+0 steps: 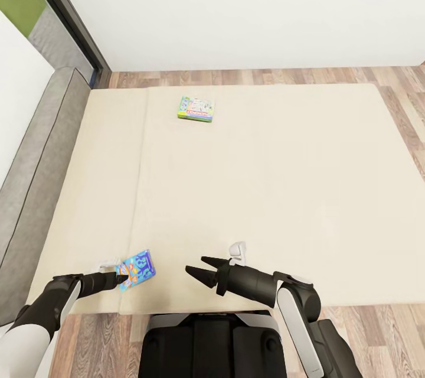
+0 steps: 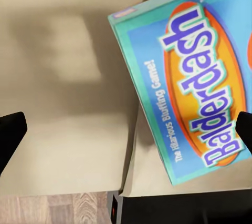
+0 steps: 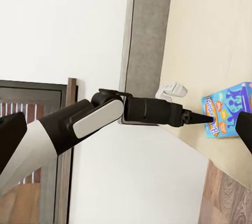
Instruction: Put all the toys in the child's room - the three board games (two on the bed and one on the table), the two jigsaw puzzles on the table, and the tennis ball on the table - inside the toy box on the table in the child's room.
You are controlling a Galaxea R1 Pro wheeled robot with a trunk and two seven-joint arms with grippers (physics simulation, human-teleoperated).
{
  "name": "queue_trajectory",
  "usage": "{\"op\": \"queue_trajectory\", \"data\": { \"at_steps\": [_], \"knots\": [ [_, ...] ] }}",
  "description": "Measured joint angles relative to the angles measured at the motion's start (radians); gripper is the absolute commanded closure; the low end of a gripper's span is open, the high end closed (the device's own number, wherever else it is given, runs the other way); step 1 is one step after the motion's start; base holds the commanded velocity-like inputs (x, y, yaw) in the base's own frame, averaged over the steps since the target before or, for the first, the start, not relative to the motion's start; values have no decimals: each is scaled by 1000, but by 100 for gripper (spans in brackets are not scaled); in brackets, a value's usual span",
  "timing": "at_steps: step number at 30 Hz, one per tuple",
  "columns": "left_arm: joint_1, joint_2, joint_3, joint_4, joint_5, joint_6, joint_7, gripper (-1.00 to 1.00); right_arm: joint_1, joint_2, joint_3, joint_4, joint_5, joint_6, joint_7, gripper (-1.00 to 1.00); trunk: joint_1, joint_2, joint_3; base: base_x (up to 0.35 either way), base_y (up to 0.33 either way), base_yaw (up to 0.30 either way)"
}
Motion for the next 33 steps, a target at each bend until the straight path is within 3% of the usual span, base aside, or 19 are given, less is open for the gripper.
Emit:
{"op": "queue_trajectory", "data": {
  "at_steps": [33],
  "knots": [
    [0, -4, 4, 0, 7, -17, -14, -100, 0, 4, 0, 0, 0, -2, 0, -100, 0, 0, 0, 0, 0, 0]
  ]
}}
